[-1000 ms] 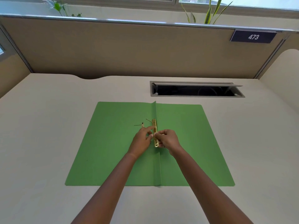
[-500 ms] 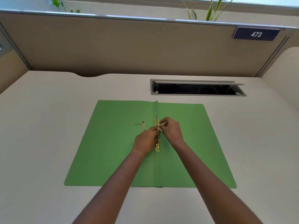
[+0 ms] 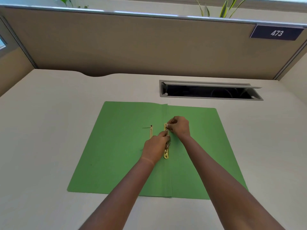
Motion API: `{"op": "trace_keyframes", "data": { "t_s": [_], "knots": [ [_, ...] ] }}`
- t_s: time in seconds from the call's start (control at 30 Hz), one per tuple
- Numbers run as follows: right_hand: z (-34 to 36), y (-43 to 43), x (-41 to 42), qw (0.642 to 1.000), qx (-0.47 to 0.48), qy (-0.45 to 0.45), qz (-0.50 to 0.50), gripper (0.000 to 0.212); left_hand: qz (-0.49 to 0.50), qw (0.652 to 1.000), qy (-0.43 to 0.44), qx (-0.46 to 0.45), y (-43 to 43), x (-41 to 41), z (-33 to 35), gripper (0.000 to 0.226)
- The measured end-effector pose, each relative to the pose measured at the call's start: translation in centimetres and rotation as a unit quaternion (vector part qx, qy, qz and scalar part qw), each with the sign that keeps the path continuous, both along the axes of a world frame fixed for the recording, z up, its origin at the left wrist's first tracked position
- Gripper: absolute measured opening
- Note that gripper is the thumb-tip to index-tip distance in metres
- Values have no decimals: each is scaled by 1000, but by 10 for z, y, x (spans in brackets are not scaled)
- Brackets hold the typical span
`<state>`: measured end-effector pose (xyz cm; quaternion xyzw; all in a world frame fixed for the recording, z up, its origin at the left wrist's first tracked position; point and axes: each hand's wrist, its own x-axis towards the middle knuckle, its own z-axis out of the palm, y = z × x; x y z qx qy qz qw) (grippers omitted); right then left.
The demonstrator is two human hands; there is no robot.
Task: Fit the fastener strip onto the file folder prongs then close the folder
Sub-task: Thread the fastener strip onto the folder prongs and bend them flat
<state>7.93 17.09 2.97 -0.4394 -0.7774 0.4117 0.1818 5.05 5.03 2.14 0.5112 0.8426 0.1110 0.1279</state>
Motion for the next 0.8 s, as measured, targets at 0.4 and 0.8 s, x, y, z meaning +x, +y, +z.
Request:
{"op": "trace_keyframes", "data": {
  "t_s": [0.4,0.8],
  "knots": [
    [2,4,-15,994,45,-39,92,6,-7,1000,-12,3,0,0,2,33],
    [-12,5,-16,998,-32,10,-50,5,-5,1000,-26,14,-2,1,4,34]
  ]
}}
